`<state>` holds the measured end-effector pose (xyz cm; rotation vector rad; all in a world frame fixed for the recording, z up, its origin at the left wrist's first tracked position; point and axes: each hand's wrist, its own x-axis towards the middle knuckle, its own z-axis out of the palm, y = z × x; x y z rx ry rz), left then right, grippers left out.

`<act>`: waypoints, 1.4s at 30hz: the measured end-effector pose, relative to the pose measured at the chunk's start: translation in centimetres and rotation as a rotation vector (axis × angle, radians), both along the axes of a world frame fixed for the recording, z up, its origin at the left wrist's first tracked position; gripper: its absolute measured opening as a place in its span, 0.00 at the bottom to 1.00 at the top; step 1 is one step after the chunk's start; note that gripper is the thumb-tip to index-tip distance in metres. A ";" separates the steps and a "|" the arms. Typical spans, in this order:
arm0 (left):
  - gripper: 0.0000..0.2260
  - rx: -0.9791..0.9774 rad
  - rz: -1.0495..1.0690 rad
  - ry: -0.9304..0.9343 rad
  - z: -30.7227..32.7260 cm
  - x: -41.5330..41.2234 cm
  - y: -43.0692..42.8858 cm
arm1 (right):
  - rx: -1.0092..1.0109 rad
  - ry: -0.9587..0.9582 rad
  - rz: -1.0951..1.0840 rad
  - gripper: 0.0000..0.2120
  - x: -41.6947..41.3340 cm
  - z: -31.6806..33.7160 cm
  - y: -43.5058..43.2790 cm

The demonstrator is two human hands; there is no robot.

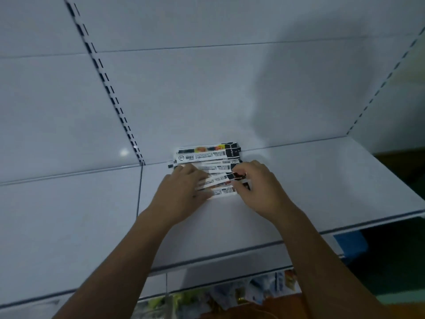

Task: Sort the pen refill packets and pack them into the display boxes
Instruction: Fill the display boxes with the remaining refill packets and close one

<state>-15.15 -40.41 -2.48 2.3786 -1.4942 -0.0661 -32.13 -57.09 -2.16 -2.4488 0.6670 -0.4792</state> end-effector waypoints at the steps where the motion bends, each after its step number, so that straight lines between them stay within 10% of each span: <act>1: 0.23 0.004 0.020 0.003 -0.1 -0.1 -0.1 | 0.004 -0.004 0.021 0.14 0.5 -0.1 -0.4; 21: 0.07 0.057 0.006 -0.141 1.3 1.7 1.8 | -0.077 0.050 0.038 0.09 2.6 -1.3 -2.0; 28: 0.04 -0.109 0.019 0.055 1.4 3.4 2.9 | -0.170 0.131 0.167 0.32 2.8 -1.3 -0.1; 37: 0.14 -0.164 0.077 0.127 1.4 3.9 3.0 | -0.168 0.105 0.282 0.10 2.8 -2.2 0.0; 42: 0.21 -0.129 0.100 0.136 2.2 3.7 3.1 | -0.110 0.191 0.320 0.19 2.7 -1.9 -0.2</act>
